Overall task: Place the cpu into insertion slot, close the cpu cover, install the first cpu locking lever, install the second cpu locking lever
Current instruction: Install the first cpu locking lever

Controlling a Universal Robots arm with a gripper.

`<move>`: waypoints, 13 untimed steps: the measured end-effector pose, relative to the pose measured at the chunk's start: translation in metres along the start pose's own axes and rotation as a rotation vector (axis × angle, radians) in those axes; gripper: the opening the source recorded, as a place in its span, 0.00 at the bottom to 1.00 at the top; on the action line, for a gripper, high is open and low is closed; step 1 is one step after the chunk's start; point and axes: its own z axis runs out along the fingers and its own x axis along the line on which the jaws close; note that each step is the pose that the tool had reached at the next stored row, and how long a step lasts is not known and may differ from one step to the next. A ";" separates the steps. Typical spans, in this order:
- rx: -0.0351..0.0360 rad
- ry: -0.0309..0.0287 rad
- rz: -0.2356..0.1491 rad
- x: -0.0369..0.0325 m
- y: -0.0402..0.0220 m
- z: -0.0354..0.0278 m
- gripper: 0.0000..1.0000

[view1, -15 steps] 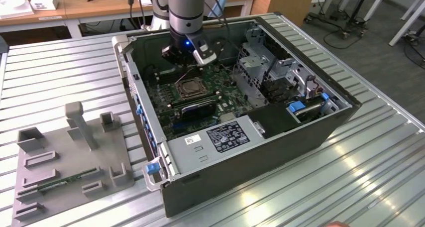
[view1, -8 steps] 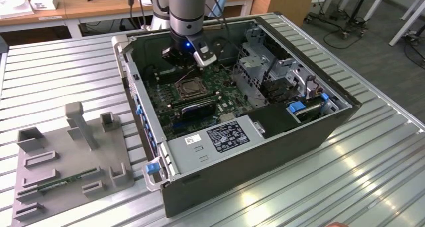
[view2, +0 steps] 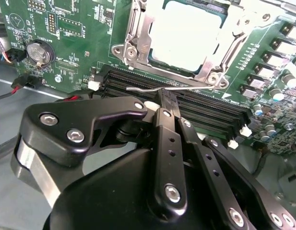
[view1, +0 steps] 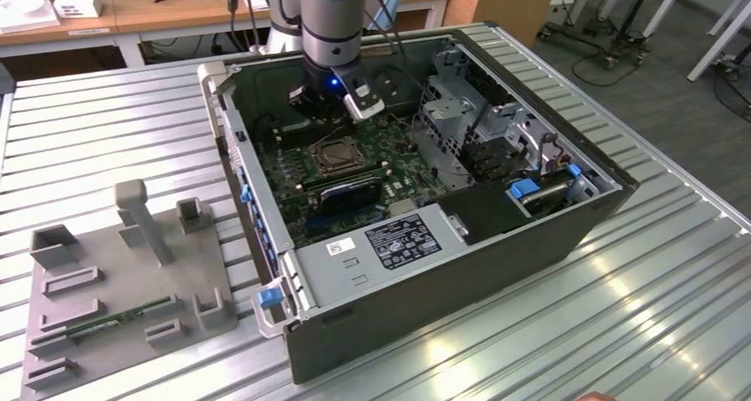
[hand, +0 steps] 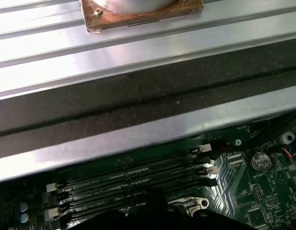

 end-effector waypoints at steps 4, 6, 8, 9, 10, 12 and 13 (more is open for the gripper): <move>0.0001 0.0000 0.000 -0.0018 -0.0004 0.0030 0.11; 0.0000 0.0000 0.000 -0.0026 -0.0006 0.0043 0.11; 0.0000 0.0000 0.000 -0.0033 -0.0008 0.0056 0.11; 0.0000 0.0000 0.000 -0.0036 -0.0009 0.0060 0.11; 0.0001 0.0000 0.000 -0.0039 -0.0009 0.0065 0.11; 0.0001 -0.0001 0.000 -0.0043 -0.0010 0.0072 0.11; 0.0003 0.0000 0.000 -0.0044 -0.0011 0.0073 0.11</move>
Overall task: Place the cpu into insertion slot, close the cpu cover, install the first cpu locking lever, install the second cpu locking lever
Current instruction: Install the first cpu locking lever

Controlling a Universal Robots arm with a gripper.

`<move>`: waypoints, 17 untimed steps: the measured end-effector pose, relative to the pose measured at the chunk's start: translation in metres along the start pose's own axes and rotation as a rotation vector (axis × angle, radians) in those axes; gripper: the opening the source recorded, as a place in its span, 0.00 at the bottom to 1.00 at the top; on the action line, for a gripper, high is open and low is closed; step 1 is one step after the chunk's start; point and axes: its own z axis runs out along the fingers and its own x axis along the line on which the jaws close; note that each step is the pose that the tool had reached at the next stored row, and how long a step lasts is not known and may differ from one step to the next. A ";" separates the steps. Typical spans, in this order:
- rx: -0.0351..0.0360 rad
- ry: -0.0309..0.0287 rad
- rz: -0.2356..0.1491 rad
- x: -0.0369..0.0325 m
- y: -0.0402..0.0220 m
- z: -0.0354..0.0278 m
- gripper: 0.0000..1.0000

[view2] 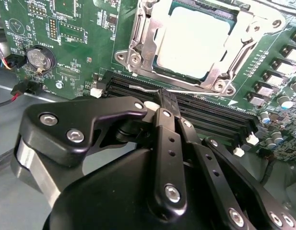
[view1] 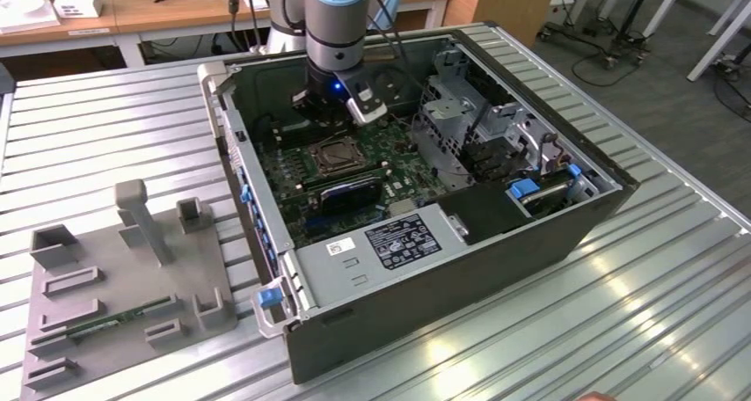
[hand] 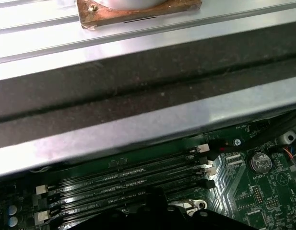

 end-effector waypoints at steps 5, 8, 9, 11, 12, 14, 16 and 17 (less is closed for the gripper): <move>-0.0002 0.0000 0.000 -0.0001 -0.0001 0.0003 0.11; -0.0007 0.0000 0.000 -0.0001 0.0000 0.0010 0.11; -0.0008 -0.0001 0.000 0.0000 0.0002 0.0013 0.11; -0.0005 0.0000 0.000 0.0001 0.0004 0.0017 0.11; -0.0004 0.0001 0.000 0.0002 0.0004 0.0019 0.11; -0.0005 0.0001 0.000 0.0001 0.0003 0.0024 0.11; -0.0002 -0.0019 0.008 -0.0005 0.0004 0.0029 0.11; 0.0000 -0.0042 0.017 -0.0006 0.0003 0.0031 0.11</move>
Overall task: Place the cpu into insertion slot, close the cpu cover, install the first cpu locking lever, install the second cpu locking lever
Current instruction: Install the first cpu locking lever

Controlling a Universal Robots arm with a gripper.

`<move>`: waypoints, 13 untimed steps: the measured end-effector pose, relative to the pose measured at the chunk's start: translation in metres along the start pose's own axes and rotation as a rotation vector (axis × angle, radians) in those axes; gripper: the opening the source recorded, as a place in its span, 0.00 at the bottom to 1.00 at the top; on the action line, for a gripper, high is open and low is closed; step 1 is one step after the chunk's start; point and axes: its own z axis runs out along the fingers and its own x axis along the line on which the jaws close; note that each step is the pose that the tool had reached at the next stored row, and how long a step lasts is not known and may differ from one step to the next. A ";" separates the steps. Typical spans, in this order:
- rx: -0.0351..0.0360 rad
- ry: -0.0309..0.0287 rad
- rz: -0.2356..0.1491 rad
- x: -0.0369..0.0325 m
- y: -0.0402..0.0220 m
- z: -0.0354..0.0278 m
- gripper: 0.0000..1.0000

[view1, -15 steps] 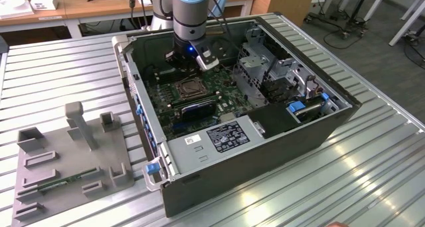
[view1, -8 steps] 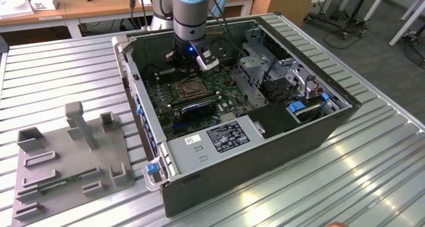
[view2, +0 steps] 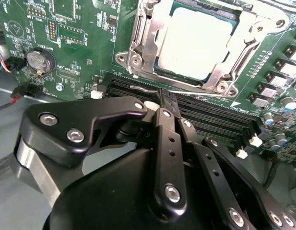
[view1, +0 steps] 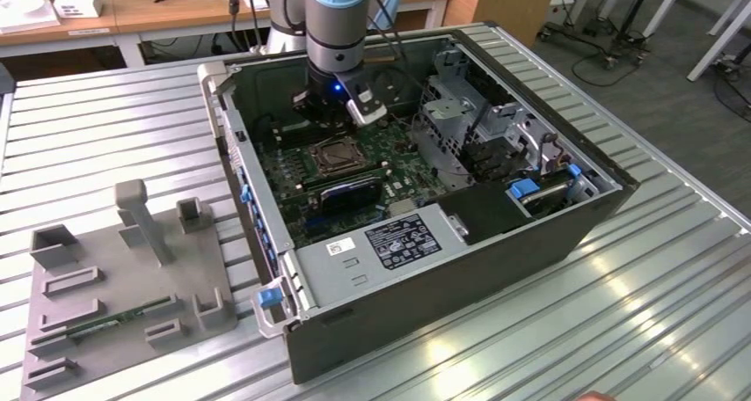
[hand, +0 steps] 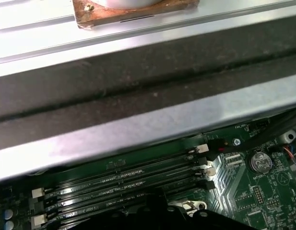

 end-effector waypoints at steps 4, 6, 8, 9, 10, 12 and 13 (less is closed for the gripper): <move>0.0008 -0.0066 0.026 -0.0002 0.0000 0.0003 0.11; 0.0008 -0.0068 0.026 -0.0002 0.0000 0.0004 0.11; 0.0003 -0.0067 0.027 -0.0002 0.0000 0.0004 0.11; -0.0003 -0.0065 0.027 -0.0002 0.0000 0.0004 0.11; -0.0016 -0.0061 0.027 -0.0005 0.0000 0.0005 0.11; -0.0033 -0.0056 0.027 -0.0015 0.0003 0.0008 0.11; -0.0033 -0.0056 0.027 -0.0019 0.0004 0.0009 0.11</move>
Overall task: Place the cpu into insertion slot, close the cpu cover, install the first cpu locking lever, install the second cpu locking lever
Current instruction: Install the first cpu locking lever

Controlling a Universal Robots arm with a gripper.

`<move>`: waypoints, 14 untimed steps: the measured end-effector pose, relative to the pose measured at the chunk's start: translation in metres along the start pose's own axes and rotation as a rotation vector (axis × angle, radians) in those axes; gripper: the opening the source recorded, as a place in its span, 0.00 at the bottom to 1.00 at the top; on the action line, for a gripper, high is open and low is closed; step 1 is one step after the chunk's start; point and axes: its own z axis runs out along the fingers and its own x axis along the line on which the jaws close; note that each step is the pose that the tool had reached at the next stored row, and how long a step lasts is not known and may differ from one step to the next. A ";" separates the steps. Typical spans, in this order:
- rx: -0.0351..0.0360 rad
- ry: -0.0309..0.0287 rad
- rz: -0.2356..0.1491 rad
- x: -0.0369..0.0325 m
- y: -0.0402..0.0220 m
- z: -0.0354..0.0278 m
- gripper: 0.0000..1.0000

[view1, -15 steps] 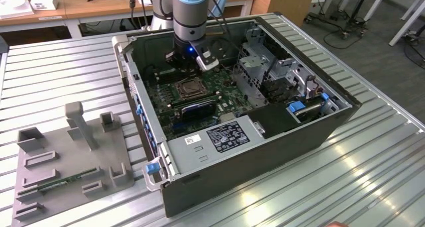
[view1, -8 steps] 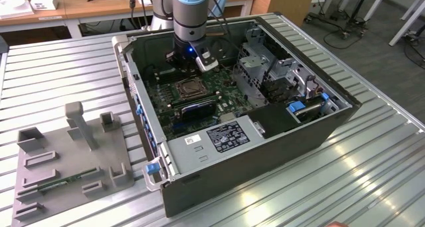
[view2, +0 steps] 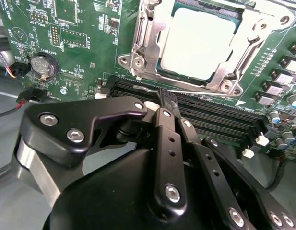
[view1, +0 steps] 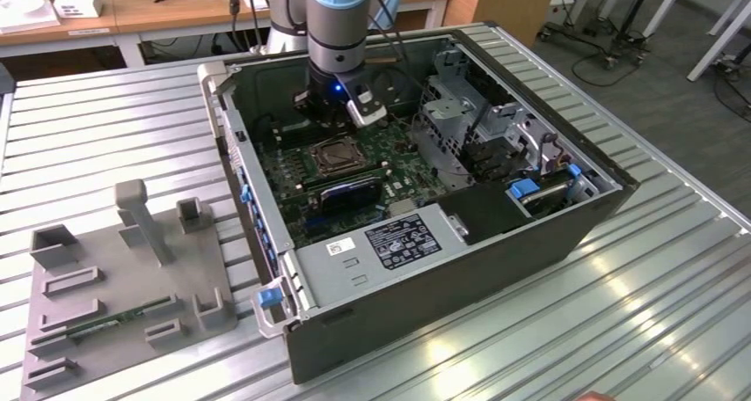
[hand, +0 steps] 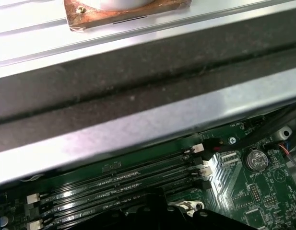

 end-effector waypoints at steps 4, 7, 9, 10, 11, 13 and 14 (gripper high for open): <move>-0.0001 -0.0001 0.000 -0.0017 0.0002 0.0012 0.11; 0.0003 -0.0001 0.000 -0.0020 0.0001 0.0019 0.11; 0.0006 -0.0001 0.000 -0.0020 0.0001 0.0022 0.11; 0.0007 -0.0002 0.000 -0.0020 0.0000 0.0023 0.11; 0.0009 -0.0002 0.000 -0.0020 0.0000 0.0024 0.11; 0.0018 -0.0007 0.000 -0.0021 -0.0001 0.0030 0.11; 0.0037 -0.0012 -0.001 -0.0021 -0.0002 0.0034 0.11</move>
